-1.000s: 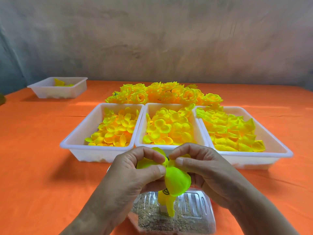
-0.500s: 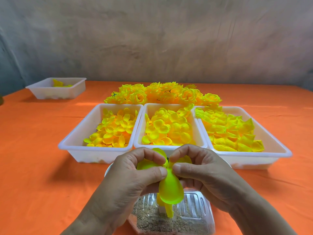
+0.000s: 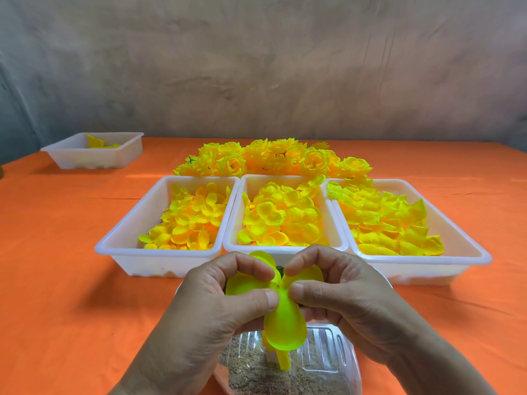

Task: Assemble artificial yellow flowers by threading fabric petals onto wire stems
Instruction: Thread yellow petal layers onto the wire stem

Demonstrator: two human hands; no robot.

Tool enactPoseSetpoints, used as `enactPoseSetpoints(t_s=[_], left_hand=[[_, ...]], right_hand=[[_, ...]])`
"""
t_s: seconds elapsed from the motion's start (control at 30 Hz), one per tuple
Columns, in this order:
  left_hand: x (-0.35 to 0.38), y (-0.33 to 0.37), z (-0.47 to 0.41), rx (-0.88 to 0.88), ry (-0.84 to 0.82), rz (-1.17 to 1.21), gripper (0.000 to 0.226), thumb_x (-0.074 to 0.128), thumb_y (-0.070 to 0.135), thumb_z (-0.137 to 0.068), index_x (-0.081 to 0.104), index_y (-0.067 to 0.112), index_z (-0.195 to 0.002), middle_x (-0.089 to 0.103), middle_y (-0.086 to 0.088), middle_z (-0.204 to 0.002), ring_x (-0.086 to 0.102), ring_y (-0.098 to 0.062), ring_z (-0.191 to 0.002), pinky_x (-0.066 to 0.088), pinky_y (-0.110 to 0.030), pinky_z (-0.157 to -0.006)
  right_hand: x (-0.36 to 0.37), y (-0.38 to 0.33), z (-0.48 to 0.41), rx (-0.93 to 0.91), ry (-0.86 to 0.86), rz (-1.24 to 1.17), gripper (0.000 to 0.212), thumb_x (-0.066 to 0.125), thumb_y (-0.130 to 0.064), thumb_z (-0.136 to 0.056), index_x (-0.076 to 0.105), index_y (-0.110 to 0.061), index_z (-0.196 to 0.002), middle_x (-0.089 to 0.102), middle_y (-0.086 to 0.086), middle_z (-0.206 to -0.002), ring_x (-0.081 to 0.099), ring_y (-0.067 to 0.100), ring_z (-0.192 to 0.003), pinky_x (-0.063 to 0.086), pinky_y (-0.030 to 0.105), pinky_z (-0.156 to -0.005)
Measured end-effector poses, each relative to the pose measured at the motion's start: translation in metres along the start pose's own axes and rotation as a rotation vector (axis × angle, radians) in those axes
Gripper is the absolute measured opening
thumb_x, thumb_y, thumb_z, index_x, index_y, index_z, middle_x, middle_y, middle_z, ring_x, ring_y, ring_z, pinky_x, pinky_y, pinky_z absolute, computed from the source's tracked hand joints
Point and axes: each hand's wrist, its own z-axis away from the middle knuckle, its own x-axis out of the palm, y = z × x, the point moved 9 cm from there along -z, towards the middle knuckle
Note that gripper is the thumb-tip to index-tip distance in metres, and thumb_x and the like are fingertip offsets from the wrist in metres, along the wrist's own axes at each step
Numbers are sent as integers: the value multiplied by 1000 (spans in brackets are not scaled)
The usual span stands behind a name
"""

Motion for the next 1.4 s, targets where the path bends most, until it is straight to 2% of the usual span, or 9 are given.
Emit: enactPoseSetpoints(t_s=[0.23, 0.33, 0.5, 0.6, 0.83, 0.97, 1.07, 1.3, 1.4], left_hand=[[0, 1, 0, 7, 15, -30, 26, 80, 5, -47, 75, 19, -68, 73, -12, -75, 70, -25, -62, 56, -29, -52], [1, 5, 1, 24, 18, -54, 35, 83, 19, -35, 75, 21, -70, 75, -11, -78, 71, -24, -66, 57, -30, -54], [1, 6, 2, 31, 24, -71, 25, 77, 7, -49, 75, 22, -68, 75, -12, -78, 71, -22, -66, 56, -28, -53], [2, 6, 2, 32, 14, -76, 29, 79, 6, -46, 75, 22, -69, 75, -14, -79, 71, -24, -67, 57, -30, -54], [2, 7, 2, 45, -7, -78, 39, 82, 23, -33, 75, 23, -71, 73, -13, -72, 67, -21, -61, 54, -27, -52], [2, 7, 1, 44, -3, -88, 34, 84, 13, -39, 74, 24, -70, 73, -11, -72, 67, -19, -59, 53, -26, -50], [3, 8, 2, 55, -8, -90, 39, 82, 25, -34, 74, 24, -72, 73, -11, -73, 68, -20, -61, 54, -28, -51], [4, 3, -1, 27, 0, -30, 32, 81, 3, -42, 75, 19, -68, 71, -12, -68, 68, -22, -54, 54, -27, -46], [4, 1, -1, 20, 1, 3, 25, 76, 1, -48, 75, 18, -67, 70, -11, -64, 66, -20, -49, 52, -24, -44]], right_hand=[[1, -3, 1, -22, 4, 2, 18, 72, -5, -66, 73, -21, -74, 68, 9, -71, 65, 20, -60, 57, 30, -58], [0, -3, 0, -25, 8, 20, 18, 73, -6, -66, 73, -22, -75, 69, 12, -75, 66, 27, -65, 58, 33, -62], [0, -4, 0, -32, 7, 24, 18, 73, -7, -66, 73, -24, -75, 68, 7, -72, 66, 21, -62, 58, 32, -62], [-1, -3, 0, -36, 8, 26, 18, 73, -7, -66, 73, -24, -75, 68, 5, -70, 66, 18, -60, 56, 30, -59], [-1, -3, 0, -40, 3, 30, 18, 73, -8, -66, 73, -24, -75, 67, 3, -69, 64, 16, -59, 56, 28, -58], [-1, -3, -1, -38, 9, 41, 18, 73, -9, -65, 73, -24, -75, 67, 5, -70, 63, 17, -59, 56, 30, -59], [-1, -3, -1, -41, 9, 37, 18, 73, -8, -65, 73, -24, -74, 67, 5, -70, 64, 17, -59, 56, 30, -59], [-2, -1, -2, -30, 22, 33, 17, 73, -9, -66, 73, -23, -75, 67, 6, -70, 65, 17, -59, 55, 29, -58], [-3, -1, -2, -28, 27, 42, 16, 73, -10, -66, 73, -23, -75, 67, 7, -70, 64, 18, -59, 56, 29, -58]])
